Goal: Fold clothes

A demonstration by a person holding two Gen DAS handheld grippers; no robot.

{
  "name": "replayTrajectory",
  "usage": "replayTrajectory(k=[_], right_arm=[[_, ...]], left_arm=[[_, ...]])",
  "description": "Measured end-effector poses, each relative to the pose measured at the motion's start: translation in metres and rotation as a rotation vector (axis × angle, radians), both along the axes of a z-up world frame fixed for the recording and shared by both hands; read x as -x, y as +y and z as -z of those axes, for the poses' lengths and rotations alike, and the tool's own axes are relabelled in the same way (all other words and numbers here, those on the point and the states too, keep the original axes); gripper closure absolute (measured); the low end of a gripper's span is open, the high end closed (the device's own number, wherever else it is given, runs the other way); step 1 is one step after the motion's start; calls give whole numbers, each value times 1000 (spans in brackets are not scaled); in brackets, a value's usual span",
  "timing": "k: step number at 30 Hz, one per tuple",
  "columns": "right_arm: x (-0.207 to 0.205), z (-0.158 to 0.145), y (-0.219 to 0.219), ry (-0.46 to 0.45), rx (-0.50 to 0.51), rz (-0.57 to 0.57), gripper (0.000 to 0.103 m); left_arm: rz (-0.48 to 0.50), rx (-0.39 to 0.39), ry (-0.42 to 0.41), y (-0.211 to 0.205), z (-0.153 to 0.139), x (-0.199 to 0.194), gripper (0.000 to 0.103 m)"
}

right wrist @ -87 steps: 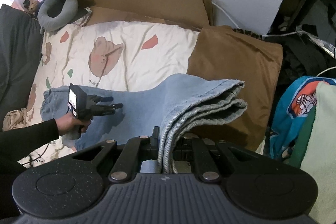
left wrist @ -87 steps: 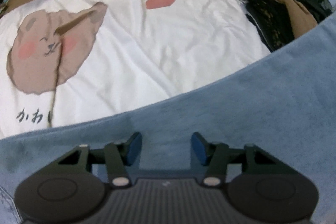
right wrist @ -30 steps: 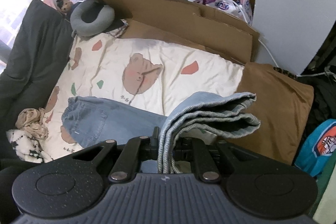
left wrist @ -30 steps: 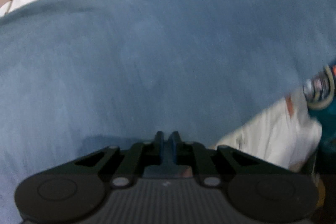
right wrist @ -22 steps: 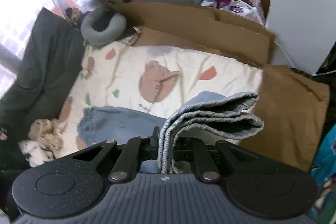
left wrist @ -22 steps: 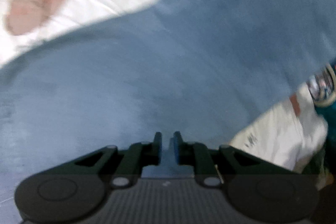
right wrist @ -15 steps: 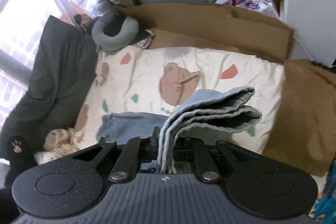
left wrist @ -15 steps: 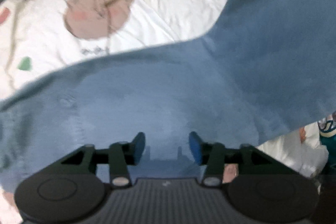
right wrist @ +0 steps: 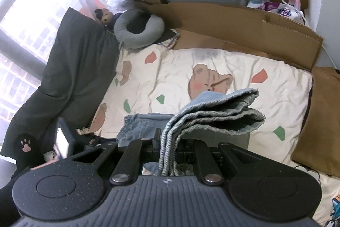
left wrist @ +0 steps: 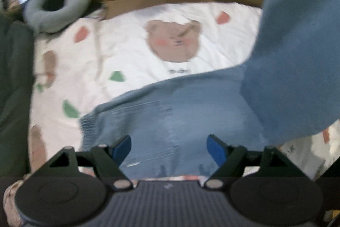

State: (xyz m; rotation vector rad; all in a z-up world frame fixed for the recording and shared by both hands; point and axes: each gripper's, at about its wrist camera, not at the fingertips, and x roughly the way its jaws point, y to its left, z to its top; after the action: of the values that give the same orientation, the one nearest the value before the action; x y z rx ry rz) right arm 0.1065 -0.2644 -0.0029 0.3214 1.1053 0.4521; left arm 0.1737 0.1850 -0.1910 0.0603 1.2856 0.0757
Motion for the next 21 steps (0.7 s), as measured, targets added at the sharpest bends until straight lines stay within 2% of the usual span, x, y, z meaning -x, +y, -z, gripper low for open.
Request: replayTrajectory(k=[4,8,10,15,21], right_arm=[[1,0,11,5,-19,10,94],[-1,-3,21,18,-15,18,94],[-3,-5,27,18,-7,17,94],[-8,-7,40,32,2,15,94],[-14,0,75,42,26,-30,94]], left_arm=[[-31,-43,-11,35,-10,15,21],[-101,-51,5,73,-7,25,21],[-103,-59,-1,85,-7,28,21],[-111,-23,-49,99,-8,28,21],[-84,6,-114,97,-3,26,21]])
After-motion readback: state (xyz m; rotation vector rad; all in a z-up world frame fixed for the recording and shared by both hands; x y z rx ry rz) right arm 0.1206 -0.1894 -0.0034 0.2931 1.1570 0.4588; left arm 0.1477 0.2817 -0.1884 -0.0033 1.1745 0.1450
